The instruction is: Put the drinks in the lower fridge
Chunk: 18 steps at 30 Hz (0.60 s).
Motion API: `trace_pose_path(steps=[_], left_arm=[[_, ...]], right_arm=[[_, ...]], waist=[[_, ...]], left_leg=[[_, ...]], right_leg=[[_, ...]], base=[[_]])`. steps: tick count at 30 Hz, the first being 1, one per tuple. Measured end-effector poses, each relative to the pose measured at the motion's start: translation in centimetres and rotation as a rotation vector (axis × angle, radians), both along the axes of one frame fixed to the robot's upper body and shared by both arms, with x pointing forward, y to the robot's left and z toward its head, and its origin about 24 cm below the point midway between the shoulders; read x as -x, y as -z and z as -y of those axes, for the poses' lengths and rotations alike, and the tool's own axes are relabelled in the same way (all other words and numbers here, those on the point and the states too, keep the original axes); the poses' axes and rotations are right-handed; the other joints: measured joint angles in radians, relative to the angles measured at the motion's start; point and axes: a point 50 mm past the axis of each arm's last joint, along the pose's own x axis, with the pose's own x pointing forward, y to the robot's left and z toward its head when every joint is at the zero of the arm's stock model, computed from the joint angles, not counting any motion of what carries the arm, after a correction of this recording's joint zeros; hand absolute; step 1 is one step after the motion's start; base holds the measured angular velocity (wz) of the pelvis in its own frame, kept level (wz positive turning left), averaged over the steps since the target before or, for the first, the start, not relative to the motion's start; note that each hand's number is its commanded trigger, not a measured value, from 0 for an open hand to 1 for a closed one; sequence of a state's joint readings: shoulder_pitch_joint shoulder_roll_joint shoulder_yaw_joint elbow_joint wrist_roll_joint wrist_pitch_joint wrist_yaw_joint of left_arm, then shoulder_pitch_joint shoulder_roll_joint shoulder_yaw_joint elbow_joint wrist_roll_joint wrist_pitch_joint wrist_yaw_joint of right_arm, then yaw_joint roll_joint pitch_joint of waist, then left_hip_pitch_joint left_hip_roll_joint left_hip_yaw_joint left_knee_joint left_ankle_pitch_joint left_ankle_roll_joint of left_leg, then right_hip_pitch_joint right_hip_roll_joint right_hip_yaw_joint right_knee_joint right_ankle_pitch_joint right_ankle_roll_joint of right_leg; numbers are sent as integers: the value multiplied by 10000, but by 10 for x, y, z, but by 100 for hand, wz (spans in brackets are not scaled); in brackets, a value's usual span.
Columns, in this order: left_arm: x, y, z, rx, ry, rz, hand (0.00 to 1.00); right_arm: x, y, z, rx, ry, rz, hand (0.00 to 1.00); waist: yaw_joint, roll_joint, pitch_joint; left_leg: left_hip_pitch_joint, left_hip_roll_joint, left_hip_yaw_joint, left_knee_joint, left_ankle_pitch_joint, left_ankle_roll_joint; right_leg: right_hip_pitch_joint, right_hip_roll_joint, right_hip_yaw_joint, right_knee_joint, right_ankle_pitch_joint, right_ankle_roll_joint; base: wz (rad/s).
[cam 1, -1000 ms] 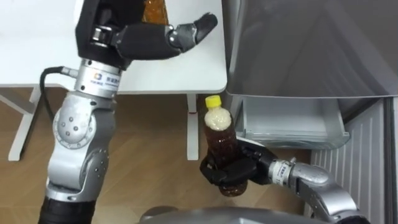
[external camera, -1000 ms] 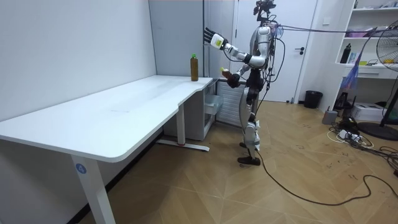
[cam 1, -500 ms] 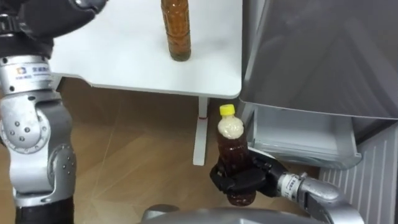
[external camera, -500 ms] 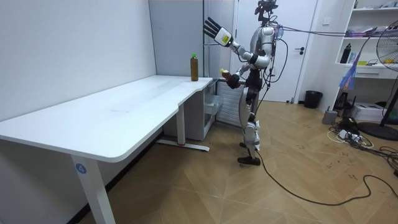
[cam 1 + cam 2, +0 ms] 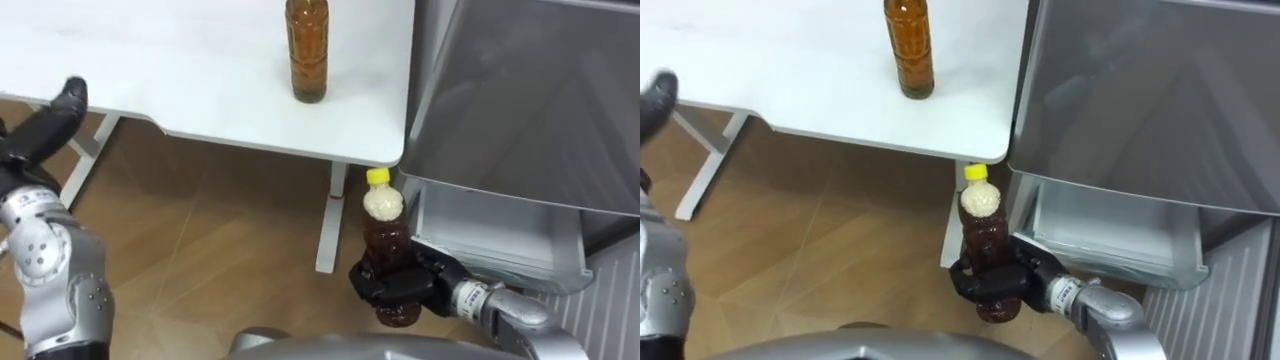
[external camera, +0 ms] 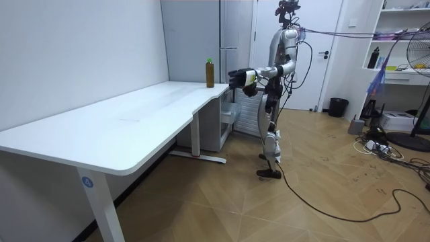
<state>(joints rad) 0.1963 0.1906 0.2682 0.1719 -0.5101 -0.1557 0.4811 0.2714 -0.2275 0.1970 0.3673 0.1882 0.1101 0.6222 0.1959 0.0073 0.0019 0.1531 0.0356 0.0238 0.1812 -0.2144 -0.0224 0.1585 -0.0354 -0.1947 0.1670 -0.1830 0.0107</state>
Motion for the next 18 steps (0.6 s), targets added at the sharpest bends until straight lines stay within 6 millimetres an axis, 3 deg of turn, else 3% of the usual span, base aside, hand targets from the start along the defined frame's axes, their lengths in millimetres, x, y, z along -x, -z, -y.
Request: trace_pose_path(steps=[5, 8, 11, 18], left_arm=[[34, 69, 13, 1426, -148, -3234, 0], [59, 97, 22, 2500, -190, -4662, 0], [82, 114, 27, 3614, -746, -5313, 0], [125, 138, 32, 4270, -790, -7366, 0]], right_arm=[[0, 2, -2, 126, 121, -211, 100], [2, 3, -6, 23, -16, -287, 100], [3, 4, -8, -147, 140, -418, 100], [2, 6, -7, 111, 416, -558, 100]], waist=[[19, -46, -19], [2, -130, 3], [11, -142, 12], [-55, -149, 25]], left_leg=[[-16, 1, 14, -110, 0, 0], [-57, 1, 2, -82, 0, 0], [-90, -18, 3, -106, -1, 1], [-85, -21, 61, -173, -2, 2]], right_leg=[[25, 5, 26, 13, -1, 0], [0, 2, 1, -5, 0, 0], [-48, -22, 8, -4, -22, 23], [-27, -4, 48, -157, -17, 31]], base=[[0], [0], [0], [-1]])
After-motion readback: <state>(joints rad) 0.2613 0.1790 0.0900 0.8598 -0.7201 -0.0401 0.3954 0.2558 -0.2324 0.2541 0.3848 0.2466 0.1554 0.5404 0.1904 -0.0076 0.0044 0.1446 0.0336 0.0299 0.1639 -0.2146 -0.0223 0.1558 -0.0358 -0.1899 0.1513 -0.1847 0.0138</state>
